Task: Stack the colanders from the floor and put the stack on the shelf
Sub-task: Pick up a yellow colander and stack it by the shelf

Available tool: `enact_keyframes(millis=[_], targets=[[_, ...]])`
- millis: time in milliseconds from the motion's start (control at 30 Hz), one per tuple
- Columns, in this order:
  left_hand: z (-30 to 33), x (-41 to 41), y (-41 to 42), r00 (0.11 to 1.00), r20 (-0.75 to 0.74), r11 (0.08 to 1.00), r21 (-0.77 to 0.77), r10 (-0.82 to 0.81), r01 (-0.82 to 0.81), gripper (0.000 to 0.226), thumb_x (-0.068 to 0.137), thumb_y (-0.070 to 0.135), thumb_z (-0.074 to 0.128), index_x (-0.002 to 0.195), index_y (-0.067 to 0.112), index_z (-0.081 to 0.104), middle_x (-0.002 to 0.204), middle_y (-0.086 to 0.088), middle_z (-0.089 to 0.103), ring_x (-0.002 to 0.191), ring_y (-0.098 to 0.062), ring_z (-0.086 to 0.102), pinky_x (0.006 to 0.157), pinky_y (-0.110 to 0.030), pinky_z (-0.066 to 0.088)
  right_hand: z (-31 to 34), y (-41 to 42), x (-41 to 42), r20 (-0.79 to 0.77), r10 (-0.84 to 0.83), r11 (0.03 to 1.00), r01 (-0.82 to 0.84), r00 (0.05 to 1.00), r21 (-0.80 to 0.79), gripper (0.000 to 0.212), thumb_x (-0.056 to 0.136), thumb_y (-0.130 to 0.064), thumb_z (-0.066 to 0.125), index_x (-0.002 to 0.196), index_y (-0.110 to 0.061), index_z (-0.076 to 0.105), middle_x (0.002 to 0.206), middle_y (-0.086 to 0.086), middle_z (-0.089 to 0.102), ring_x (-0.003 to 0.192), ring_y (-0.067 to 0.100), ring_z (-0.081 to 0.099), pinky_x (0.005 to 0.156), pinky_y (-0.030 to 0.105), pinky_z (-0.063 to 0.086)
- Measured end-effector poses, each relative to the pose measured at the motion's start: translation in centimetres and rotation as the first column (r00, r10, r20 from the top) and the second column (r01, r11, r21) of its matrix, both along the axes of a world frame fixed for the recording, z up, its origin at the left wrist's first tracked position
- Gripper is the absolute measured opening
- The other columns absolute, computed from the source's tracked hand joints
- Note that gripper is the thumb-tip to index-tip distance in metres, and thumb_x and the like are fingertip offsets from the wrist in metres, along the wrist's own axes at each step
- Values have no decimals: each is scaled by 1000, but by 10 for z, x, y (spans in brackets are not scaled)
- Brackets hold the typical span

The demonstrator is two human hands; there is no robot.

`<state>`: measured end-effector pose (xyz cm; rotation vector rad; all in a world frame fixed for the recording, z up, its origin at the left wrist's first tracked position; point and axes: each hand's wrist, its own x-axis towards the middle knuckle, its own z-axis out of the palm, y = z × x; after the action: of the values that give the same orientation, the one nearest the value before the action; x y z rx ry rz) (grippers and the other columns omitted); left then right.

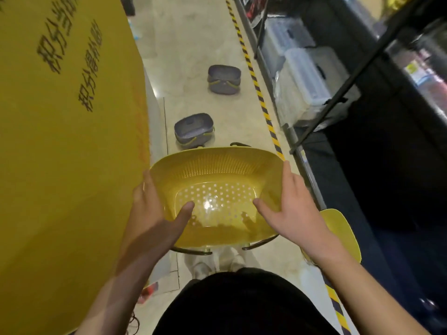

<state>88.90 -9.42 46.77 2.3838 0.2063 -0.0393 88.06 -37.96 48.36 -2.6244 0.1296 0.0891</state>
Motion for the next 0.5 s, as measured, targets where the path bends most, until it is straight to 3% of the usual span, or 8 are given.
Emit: enact_keyframes(millis=[100,200,300,367,500], targets=[[0,4,-17,994,-1,994,-19,-107,107,105,70,88,51,141,64,-22,159,14,15,143,-24,29,99,-42,38,1,-12,-27,-70,-136,991,136,988,-1,107,84,-68,55,156,-22,-8,145,10,32,132,27,37,106,40,39],[-7,12,-45,968,-49,969,-24,-246,245,105,72,84,54,144,61,-19,158,14,17,140,-21,30,93,-36,36,-4,-29,-62,-140,-322,946,325,936,-2,109,82,-73,54,155,-28,-14,153,7,26,138,26,32,109,45,38],[-9,16,-93,899,-90,902,8,-428,431,109,76,69,60,159,30,1,158,-9,28,140,-26,32,104,-37,35,-6,-55,-107,-238,-486,867,499,841,-7,110,82,-72,56,153,-31,-17,160,6,17,143,27,27,113,49,34],[-9,15,-128,847,-65,846,49,-528,531,107,78,61,65,159,15,13,154,-15,37,137,-27,37,105,-36,35,-7,-70,-139,-271,-570,799,600,776,40,108,83,-67,59,155,-29,-13,160,5,18,142,26,28,113,46,33],[-7,16,-189,723,-138,724,52,-677,687,104,81,77,53,157,35,-3,159,0,27,138,-19,35,104,-36,36,-12,-99,-182,-233,-689,683,722,686,108,97,84,-59,63,156,-23,8,151,5,37,133,23,41,105,44,43]])
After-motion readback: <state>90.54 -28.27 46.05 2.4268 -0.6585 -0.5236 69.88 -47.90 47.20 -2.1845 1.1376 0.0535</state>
